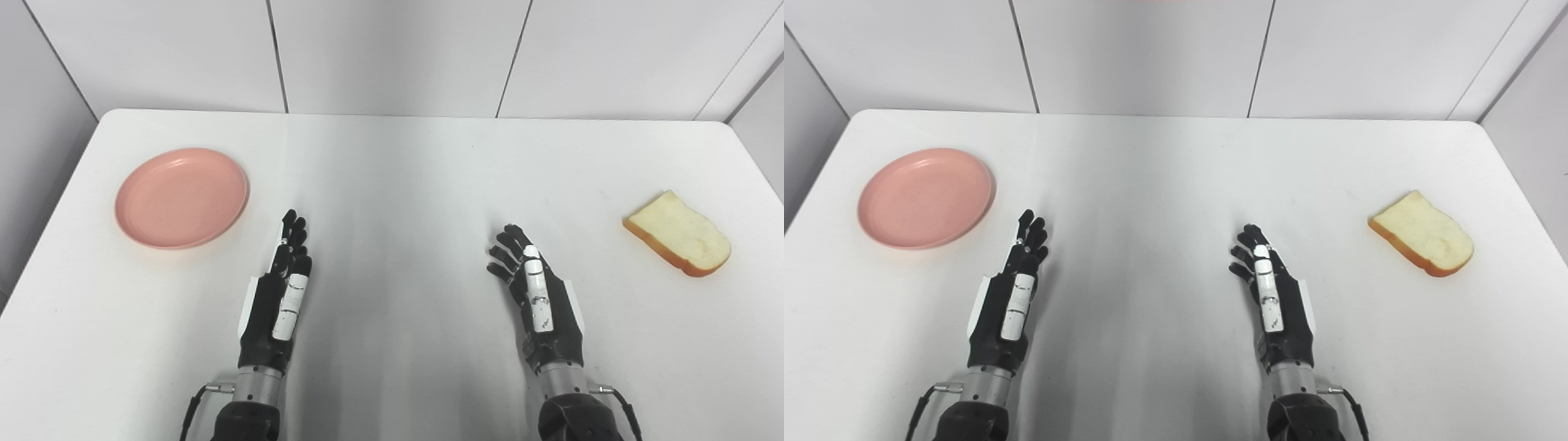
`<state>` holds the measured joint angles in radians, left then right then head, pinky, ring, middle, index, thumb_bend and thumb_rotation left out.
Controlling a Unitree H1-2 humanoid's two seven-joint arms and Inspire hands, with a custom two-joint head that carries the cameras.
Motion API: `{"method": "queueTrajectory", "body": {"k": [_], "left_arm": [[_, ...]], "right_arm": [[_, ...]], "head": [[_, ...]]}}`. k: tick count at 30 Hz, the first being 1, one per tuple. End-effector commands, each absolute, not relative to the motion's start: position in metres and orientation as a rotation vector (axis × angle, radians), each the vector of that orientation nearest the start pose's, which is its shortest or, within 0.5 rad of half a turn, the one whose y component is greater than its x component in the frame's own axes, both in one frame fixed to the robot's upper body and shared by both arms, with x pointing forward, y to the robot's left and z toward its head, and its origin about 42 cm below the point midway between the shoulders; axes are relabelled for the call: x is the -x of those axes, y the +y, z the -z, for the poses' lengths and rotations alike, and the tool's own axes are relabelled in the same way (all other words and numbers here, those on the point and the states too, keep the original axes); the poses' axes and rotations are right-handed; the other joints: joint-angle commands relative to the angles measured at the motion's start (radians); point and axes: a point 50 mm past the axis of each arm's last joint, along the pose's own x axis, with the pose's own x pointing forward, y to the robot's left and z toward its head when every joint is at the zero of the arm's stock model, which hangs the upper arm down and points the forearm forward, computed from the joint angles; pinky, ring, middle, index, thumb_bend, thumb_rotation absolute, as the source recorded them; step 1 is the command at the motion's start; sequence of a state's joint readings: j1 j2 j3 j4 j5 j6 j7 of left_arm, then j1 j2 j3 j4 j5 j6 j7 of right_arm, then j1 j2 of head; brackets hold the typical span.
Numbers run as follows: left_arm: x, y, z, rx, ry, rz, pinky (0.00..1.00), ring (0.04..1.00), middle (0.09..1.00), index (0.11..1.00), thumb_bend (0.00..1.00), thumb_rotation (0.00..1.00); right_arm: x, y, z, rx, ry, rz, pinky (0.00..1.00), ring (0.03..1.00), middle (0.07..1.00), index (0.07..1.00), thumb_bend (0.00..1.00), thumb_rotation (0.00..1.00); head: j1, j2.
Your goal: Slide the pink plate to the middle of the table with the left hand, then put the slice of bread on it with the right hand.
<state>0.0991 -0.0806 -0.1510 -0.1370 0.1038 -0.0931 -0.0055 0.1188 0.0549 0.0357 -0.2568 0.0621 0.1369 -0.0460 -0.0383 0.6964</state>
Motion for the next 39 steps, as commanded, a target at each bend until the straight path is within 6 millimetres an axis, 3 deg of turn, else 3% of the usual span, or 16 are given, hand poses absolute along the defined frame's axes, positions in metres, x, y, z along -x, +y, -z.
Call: {"method": "queueTrajectory", "body": {"k": [1,6,15,28,39], "left_arm": [[-0.254,0.147,-0.134,0.014,-0.214,0.117,1.00,1.000,1.000,1.000,0.72,0.94],[-0.254,0.147,-0.135,0.055,-0.198,0.099,1.00,1.000,1.000,1.000,0.71,0.93],[-0.254,0.146,-0.136,0.060,-0.196,0.092,1.00,1.000,1.000,1.000,0.73,0.94],[-0.255,0.147,-0.135,0.048,-0.196,0.090,1.00,1.000,1.000,1.000,0.76,0.94],[-0.256,0.145,-0.132,0.050,-0.186,0.096,1.00,1.000,1.000,1.000,0.72,0.95]], "right_arm": [[-0.247,-0.190,-0.128,-0.127,-0.011,0.023,0.82,0.837,0.861,0.850,0.74,0.91],[-0.246,-0.191,-0.125,-0.111,-0.067,0.022,0.83,0.864,0.888,0.902,0.80,0.93],[-0.245,-0.194,-0.121,-0.090,-0.121,0.016,0.95,0.948,0.966,0.954,0.87,0.98],[-0.245,-0.195,-0.118,-0.087,-0.179,0.011,0.96,0.963,0.990,0.973,0.86,0.98],[-0.245,-0.197,-0.116,-0.139,-0.216,-0.027,0.91,0.912,0.934,0.939,0.83,0.98]], "head": [[0.000,0.002],[0.000,0.001],[0.000,0.000],[-0.001,0.000],[0.011,-0.015]]}}
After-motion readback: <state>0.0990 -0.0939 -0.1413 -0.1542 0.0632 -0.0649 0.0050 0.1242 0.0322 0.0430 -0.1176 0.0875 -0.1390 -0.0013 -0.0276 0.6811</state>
